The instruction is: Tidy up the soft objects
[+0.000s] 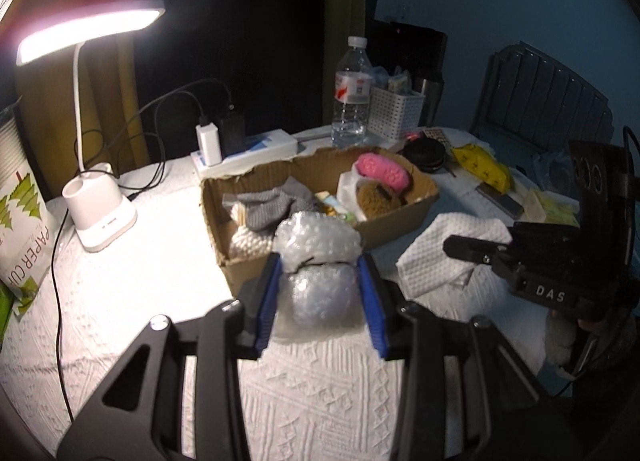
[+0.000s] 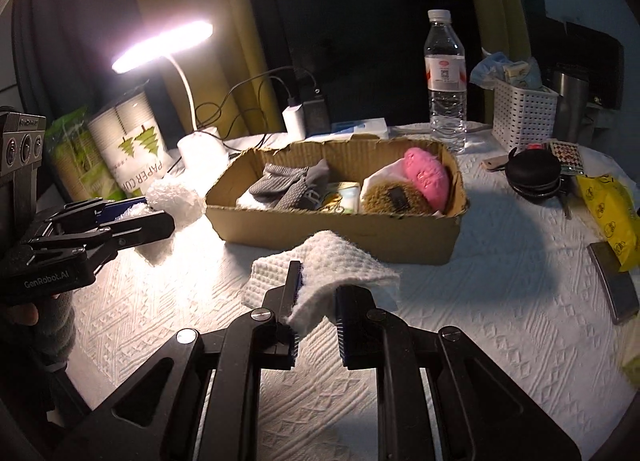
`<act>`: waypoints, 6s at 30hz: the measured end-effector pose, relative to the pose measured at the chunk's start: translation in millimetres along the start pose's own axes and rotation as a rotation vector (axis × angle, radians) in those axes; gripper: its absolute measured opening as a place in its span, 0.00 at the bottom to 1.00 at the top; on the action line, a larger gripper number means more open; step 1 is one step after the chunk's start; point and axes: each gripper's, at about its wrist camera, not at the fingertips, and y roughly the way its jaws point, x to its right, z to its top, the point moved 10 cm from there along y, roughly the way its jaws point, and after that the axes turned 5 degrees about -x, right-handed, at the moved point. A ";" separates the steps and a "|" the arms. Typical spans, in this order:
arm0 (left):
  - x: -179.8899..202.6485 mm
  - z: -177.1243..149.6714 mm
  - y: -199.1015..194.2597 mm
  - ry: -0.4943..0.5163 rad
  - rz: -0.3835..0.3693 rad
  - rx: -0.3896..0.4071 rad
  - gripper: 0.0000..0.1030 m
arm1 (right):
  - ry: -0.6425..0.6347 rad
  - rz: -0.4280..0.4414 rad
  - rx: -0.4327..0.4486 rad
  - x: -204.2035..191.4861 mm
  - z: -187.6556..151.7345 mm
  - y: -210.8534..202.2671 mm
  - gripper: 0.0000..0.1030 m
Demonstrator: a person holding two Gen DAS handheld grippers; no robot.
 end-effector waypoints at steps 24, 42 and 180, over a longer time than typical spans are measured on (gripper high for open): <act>-29.6 46.8 31.9 -0.024 0.104 0.047 0.39 | 0.052 -0.005 0.085 44.8 42.2 -10.4 0.16; -45.3 35.7 72.4 -0.042 0.027 -0.008 0.52 | 0.023 -0.052 0.065 41.5 70.2 18.2 0.16; 54.5 33.1 -223.4 0.019 0.039 0.420 0.95 | -0.116 -0.199 0.363 -72.9 45.7 -233.0 0.67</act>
